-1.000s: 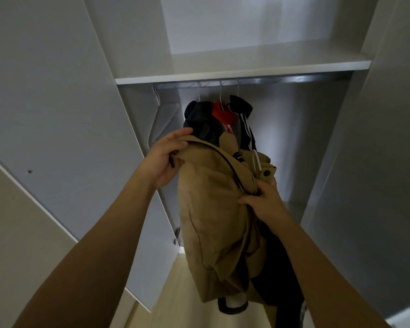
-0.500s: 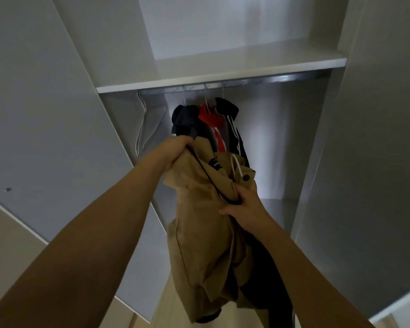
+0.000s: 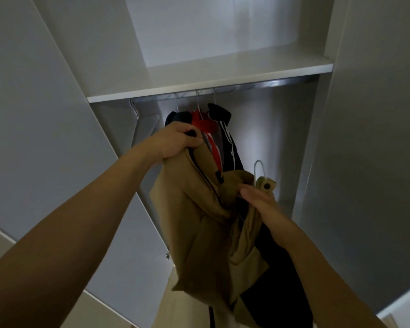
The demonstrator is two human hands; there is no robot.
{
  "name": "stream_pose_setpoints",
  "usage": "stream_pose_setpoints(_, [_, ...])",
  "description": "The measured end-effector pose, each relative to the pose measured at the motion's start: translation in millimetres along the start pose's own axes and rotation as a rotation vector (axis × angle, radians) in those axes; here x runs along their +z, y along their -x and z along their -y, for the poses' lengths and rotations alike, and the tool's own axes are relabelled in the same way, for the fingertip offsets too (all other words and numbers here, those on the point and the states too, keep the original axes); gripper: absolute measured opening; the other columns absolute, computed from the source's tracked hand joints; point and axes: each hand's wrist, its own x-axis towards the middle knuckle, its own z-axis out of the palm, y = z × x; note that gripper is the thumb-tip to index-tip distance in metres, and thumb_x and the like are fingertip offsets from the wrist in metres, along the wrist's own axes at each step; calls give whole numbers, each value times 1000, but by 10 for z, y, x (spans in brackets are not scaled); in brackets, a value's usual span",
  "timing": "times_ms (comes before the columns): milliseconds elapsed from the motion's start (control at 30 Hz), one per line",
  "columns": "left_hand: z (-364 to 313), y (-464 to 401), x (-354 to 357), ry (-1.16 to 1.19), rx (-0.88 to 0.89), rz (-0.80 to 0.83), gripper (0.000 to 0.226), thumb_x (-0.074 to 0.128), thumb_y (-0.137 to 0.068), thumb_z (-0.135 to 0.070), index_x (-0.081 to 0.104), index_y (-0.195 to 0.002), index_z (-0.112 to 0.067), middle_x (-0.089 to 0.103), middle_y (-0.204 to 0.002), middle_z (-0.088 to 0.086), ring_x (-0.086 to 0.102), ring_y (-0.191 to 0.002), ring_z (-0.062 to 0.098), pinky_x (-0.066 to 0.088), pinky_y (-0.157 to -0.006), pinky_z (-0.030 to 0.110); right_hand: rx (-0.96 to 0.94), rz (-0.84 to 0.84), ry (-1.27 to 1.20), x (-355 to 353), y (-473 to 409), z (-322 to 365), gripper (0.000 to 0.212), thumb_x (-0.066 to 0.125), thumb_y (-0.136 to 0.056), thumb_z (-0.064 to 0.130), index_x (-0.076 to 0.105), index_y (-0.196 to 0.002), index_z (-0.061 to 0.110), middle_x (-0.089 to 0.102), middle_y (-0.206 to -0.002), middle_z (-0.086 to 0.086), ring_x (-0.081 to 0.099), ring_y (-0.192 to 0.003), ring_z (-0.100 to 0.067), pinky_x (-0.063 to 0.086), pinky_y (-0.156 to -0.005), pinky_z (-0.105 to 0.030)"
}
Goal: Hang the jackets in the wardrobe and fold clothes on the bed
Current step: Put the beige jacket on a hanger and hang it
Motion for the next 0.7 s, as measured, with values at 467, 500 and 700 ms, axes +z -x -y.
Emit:
stream_pose_setpoints(467, [-17,342,-62,-471,16,173,50,65,-83,-12,57,-128,-32,56,-115,-12,58,-88,11,44,-71,17,-179,-251,3,232,-148,509,24,50,-99,30,68,-108,17,58,-121,-11,58,-109,-26,47,-101,-43])
stream_pose_setpoints(500, [129,358,-66,-501,-22,147,61,64,-84,-12,48,-137,-37,52,-119,-12,57,-87,8,40,-66,9,-174,-254,-20,223,-142,504,24,50,-99,30,68,-109,17,59,-119,-9,58,-109,-24,47,-101,-41])
stream_pose_setpoints(700, [616,313,49,-361,-84,-11,53,74,-83,-25,54,-131,-26,58,-125,-6,56,-95,8,44,-83,22,-96,-215,-233,165,-109,453,38,52,-98,35,55,-132,20,60,-128,-2,57,-116,-19,43,-106,-38])
